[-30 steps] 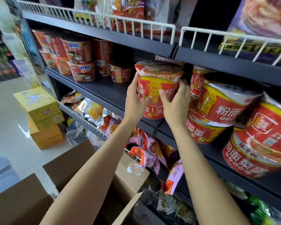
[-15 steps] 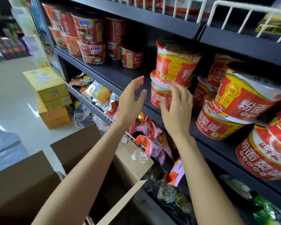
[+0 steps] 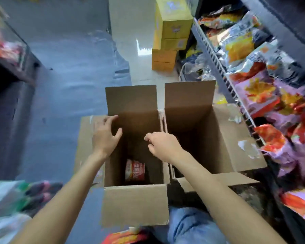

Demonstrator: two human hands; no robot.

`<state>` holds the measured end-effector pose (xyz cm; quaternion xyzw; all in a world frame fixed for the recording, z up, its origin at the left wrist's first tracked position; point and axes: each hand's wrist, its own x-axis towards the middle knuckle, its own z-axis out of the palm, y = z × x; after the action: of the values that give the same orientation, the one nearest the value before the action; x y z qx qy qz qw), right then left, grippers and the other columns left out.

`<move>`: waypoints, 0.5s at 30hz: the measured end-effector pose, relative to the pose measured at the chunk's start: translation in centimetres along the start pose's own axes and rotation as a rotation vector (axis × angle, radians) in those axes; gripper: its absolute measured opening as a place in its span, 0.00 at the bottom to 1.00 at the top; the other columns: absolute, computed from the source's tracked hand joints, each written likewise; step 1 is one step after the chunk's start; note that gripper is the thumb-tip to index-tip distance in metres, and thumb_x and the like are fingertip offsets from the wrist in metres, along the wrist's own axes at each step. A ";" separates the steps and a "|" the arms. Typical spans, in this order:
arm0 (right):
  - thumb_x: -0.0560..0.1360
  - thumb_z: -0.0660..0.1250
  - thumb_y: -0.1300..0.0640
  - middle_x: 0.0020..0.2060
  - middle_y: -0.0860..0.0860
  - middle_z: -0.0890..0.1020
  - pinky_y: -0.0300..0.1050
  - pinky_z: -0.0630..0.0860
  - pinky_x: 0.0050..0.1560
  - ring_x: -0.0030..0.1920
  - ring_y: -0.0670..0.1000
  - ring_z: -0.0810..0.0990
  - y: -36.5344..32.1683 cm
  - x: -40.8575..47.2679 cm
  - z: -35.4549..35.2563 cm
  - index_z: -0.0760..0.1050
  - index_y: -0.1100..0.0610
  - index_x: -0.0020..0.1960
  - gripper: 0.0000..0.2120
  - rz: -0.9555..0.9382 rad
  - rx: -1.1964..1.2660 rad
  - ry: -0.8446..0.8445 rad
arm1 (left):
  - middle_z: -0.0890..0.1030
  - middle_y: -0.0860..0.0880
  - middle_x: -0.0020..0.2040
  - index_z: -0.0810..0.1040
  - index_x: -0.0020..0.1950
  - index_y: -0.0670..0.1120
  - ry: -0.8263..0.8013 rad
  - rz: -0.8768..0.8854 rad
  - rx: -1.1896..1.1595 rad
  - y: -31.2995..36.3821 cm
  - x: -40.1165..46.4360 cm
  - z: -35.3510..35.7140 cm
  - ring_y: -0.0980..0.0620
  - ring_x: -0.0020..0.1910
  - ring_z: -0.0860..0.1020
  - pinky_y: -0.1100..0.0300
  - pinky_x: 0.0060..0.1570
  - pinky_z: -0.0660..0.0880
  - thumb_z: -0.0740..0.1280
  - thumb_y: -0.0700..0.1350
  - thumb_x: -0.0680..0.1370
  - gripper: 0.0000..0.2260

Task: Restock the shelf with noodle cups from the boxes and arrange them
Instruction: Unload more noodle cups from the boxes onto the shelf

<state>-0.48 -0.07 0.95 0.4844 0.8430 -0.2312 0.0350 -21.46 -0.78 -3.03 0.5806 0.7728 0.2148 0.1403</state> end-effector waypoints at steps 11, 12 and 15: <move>0.80 0.56 0.59 0.63 0.56 0.74 0.52 0.71 0.58 0.63 0.58 0.71 1.3 14.0 19.9 0.68 0.55 0.70 0.19 -0.205 -0.173 -0.334 | 0.75 0.39 0.62 0.65 0.73 0.40 -0.048 -0.268 0.215 -9.9 -2.1 10.6 0.37 0.58 0.75 0.44 0.53 0.71 0.62 0.53 0.77 0.27; 0.80 0.56 0.59 0.65 0.58 0.71 0.53 0.69 0.61 0.65 0.60 0.69 1.7 14.5 21.5 0.65 0.54 0.72 0.21 -0.203 -0.202 -0.382 | 0.77 0.38 0.58 0.67 0.71 0.39 -0.009 -0.230 0.214 -10.2 -2.2 11.0 0.37 0.54 0.76 0.45 0.50 0.73 0.61 0.51 0.77 0.26; 0.79 0.56 0.62 0.72 0.60 0.61 0.58 0.62 0.68 0.71 0.63 0.60 2.6 15.3 26.2 0.54 0.50 0.77 0.28 -0.186 -0.248 -0.502 | 0.79 0.38 0.53 0.69 0.69 0.38 0.044 -0.154 0.214 -11.1 -2.4 11.2 0.36 0.48 0.78 0.46 0.44 0.75 0.57 0.47 0.76 0.24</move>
<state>-10.74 2.20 -27.67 0.3246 0.8707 -0.2410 0.2802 -24.82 -3.82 -18.28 0.5264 0.8364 0.1322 0.0767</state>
